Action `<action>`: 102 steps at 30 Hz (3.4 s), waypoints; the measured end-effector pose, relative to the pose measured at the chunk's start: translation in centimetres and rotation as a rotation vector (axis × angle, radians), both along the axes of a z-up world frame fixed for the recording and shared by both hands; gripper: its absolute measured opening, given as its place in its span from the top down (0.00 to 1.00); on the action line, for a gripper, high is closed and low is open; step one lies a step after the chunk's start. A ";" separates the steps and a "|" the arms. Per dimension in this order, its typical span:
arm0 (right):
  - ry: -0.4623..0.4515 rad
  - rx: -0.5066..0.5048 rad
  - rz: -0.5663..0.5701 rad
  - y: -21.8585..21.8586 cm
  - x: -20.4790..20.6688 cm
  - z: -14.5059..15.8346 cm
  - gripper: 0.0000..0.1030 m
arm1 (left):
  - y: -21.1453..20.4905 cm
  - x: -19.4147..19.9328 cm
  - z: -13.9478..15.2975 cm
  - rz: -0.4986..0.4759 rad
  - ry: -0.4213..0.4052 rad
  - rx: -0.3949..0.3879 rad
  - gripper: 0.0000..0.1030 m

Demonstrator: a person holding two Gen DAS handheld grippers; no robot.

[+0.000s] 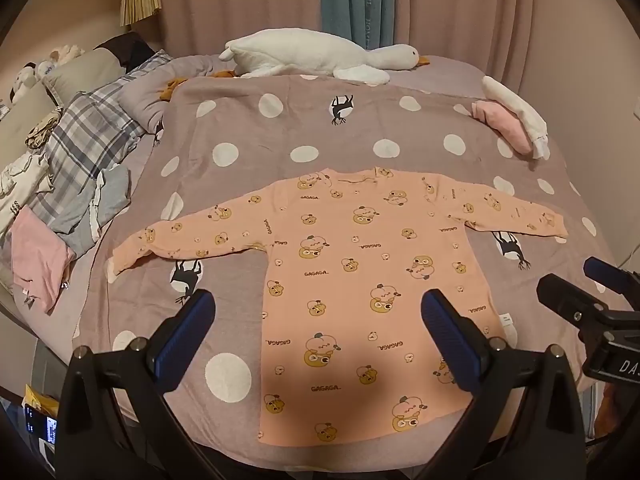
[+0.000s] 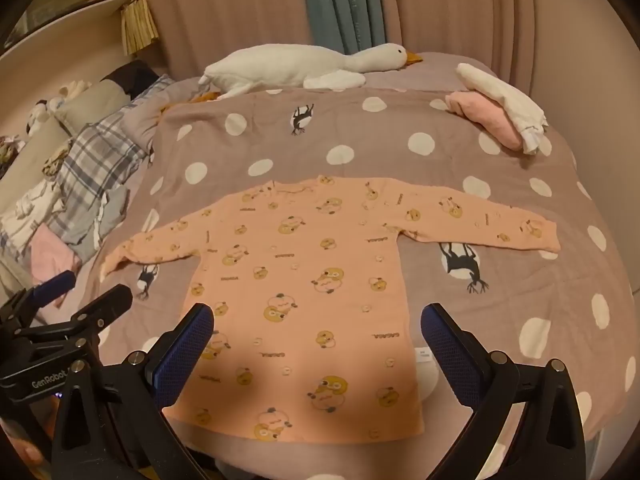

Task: Fold small clothes

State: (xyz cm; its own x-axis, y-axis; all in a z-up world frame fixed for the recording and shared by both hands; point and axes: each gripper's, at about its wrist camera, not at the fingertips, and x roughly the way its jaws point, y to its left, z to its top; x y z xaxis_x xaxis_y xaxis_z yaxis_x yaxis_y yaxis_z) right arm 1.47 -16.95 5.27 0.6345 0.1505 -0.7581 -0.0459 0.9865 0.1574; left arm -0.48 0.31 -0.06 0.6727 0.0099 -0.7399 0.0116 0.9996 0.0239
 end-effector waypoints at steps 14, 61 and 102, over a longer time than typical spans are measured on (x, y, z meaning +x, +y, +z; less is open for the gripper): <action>-0.001 -0.001 0.000 0.0 -0.1 0.1 0.01 | 0.2 0.0 0.0 -0.002 0.005 -0.006 0.00; 0.000 0.003 0.003 0.2 -0.2 0.1 0.01 | 0.0 -0.4 -0.8 -0.011 0.011 -0.012 0.00; -0.025 0.630 -0.296 -14.6 0.7 -10.8 0.01 | 3.8 5.7 -9.3 -0.092 0.140 -0.718 0.00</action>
